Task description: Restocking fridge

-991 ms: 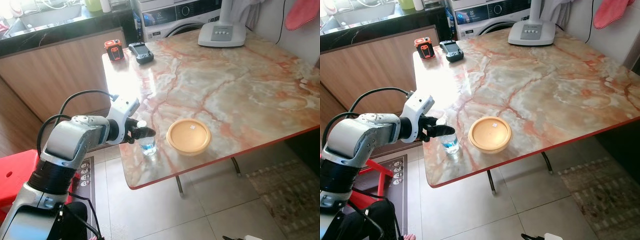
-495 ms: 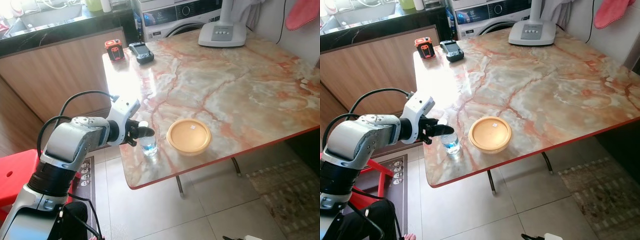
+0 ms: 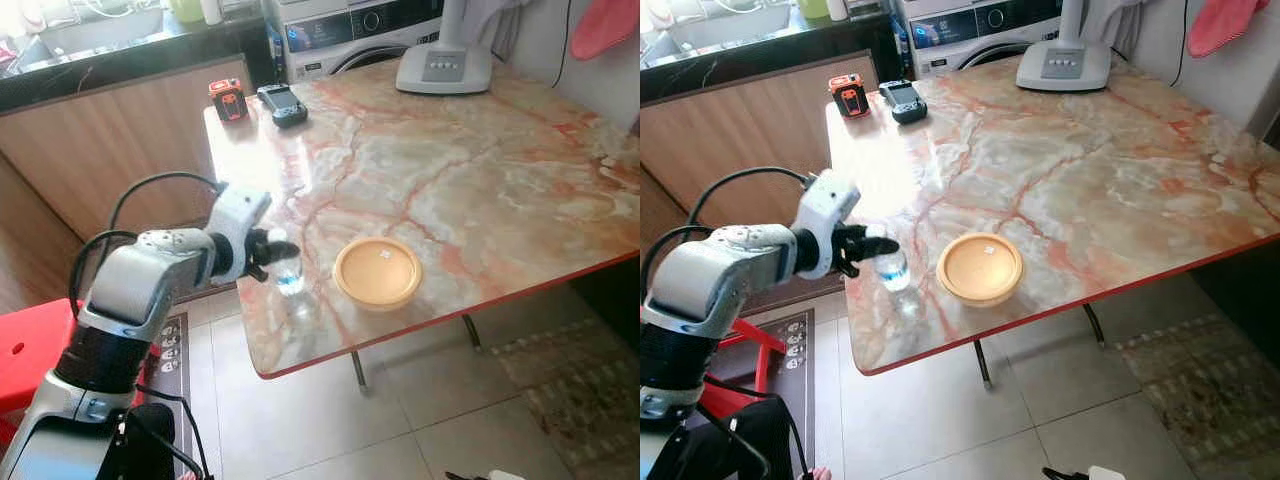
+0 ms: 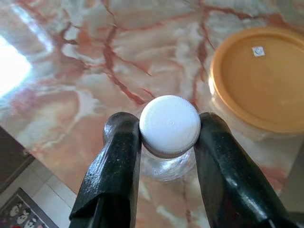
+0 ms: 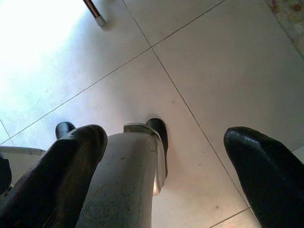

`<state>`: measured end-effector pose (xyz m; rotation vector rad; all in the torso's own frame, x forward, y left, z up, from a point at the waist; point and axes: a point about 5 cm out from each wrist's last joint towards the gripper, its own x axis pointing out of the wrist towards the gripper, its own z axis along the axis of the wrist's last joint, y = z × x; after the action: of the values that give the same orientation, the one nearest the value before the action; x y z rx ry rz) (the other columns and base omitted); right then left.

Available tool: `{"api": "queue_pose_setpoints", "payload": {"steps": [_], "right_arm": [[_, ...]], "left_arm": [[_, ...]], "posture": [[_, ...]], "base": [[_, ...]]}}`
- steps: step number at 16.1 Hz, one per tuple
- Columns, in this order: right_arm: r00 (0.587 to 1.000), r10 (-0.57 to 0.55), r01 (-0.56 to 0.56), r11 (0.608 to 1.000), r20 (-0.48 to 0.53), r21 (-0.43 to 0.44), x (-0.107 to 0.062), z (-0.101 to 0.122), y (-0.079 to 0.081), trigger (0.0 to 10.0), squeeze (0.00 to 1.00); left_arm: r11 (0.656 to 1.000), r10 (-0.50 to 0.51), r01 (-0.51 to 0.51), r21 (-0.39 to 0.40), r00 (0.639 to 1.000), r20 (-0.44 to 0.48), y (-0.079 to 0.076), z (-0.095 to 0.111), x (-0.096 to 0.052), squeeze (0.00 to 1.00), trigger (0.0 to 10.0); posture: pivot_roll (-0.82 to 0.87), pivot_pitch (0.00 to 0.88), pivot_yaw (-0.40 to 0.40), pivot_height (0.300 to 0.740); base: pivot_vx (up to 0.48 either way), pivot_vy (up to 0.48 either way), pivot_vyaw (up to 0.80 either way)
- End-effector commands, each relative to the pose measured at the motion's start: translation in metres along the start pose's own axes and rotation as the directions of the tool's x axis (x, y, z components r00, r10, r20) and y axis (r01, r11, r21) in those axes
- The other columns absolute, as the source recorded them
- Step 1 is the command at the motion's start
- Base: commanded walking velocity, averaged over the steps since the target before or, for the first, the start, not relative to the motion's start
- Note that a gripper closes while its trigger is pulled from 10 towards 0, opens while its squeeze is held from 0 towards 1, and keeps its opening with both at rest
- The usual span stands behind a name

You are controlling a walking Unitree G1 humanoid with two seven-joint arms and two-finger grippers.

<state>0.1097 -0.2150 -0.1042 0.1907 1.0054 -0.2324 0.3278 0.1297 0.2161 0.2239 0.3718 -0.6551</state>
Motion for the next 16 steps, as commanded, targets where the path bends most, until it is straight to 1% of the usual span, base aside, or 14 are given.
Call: {"api": "queue_pose_setpoints", "payload": {"steps": [1,3,4,5,6,7,9,10,11,12,13,14,15,16], "right_arm": [[0.999,0.025,-0.026,1.000,-0.048,-0.007,-0.002,-0.012,0.006,10.0,0.00],[0.998,0.030,-0.031,0.999,-0.051,-0.014,-0.002,-0.012,0.006,10.0,0.00],[0.998,0.032,-0.032,0.999,-0.052,-0.011,-0.002,-0.012,0.006,10.0,0.00],[0.998,0.034,-0.034,0.999,-0.053,-0.008,-0.002,-0.012,0.007,10.0,0.00],[0.998,0.035,-0.035,0.999,-0.053,-0.007,-0.002,-0.013,0.007,10.0,0.00],[0.998,0.037,-0.037,0.999,-0.053,-0.005,-0.002,-0.013,0.007,10.0,0.00],[0.998,0.038,-0.038,0.999,-0.054,-0.005,-0.002,-0.013,0.008,10.0,0.00],[0.998,0.038,-0.038,0.999,-0.054,-0.005,-0.002,-0.013,0.008,10.0,0.00],[0.998,0.038,-0.038,0.999,-0.053,-0.003,-0.002,-0.013,0.008,10.0,0.00],[0.998,0.039,-0.039,0.999,-0.053,-0.004,-0.002,-0.013,0.009,10.0,0.00],[0.998,0.040,-0.040,0.999,-0.056,-0.009,-0.002,-0.013,0.008,10.0,0.00],[0.998,0.041,-0.042,0.999,-0.058,-0.011,-0.002,-0.013,0.008,10.0,0.00],[0.998,0.041,-0.041,0.999,-0.057,-0.011,-0.002,-0.013,0.008,10.0,0.00],[0.998,0.040,-0.041,0.999,-0.057,-0.013,-0.002,-0.013,0.008,10.0,0.00]], "left_arm": [[0.999,0.051,-0.051,-0.007,0.998,0.026,0.009,0.002,-0.005,0.00,0.0],[0.997,0.082,-0.081,-0.015,0.995,0.053,0.014,0.006,-0.008,0.00,0.0],[0.990,0.143,-0.143,-0.010,0.987,0.067,0.022,0.005,-0.010,0.00,3.9],[0.964,0.267,-0.267,-0.008,0.961,0.070,0.038,-0.001,-0.014,0.00,10.0],[0.946,0.323,-0.321,-0.039,0.943,0.082,0.046,-0.003,-0.018,0.00,10.0],[0.912,0.410,-0.406,-0.054,0.908,0.091,0.058,-0.005,-0.025,0.00,10.0],[0.818,0.575,-0.572,-0.058,0.813,0.087,0.086,-0.016,-0.047,0.00,10.0],[0.765,0.645,-0.642,-0.061,0.762,0.064,0.100,-0.030,-0.058,0.00,10.0],[0.726,0.686,-0.682,-0.081,0.726,0.035,0.109,-0.051,-0.067,0.00,10.0],[0.719,0.692,-0.688,-0.093,0.722,0.010,0.112,-0.074,-0.070,0.00,10.0],[0.713,0.692,-0.691,-0.118,0.721,-0.039,0.112,-0.107,-0.071,0.00,10.0],[0.668,0.724,-0.733,-0.129,0.680,-0.114,0.113,-0.145,-0.076,0.00,10.0],[0.630,0.732,-0.755,-0.182,0.655,-0.186,0.110,-0.178,-0.080,0.00,10.0],[0.618,0.740,-0.770,-0.160,0.638,-0.214,0.105,-0.196,-0.082,0.00,10.0]], "posture": [[0.06,0.050,0.113,0.740],[0.06,0.054,0.112,0.740],[0.07,0.056,0.111,0.740],[0.06,0.058,0.111,0.740],[0.06,0.060,0.109,0.740],[0.07,0.062,0.108,0.740],[0.07,0.064,0.108,0.740],[0.07,0.067,0.112,0.740],[0.08,0.067,0.113,0.740],[0.08,0.067,0.111,0.740],[0.09,0.064,0.107,0.740],[0.08,0.065,0.107,0.740],[0.08,0.063,0.105,0.740],[0.08,0.061,0.102,0.740]], "base": [[0.000,0.000,0.00],[0.000,0.000,0.00],[0.000,0.000,0.00],[0.000,0.000,0.00],[0.000,0.000,0.00],[0.000,0.000,0.00],[0.000,0.000,0.00],[0.000,0.000,0.00],[0.000,0.000,0.00],[0.000,0.000,0.00],[0.000,0.000,0.00],[0.000,0.000,0.00],[0.000,0.000,0.00],[0.000,0.000,0.00]]}}
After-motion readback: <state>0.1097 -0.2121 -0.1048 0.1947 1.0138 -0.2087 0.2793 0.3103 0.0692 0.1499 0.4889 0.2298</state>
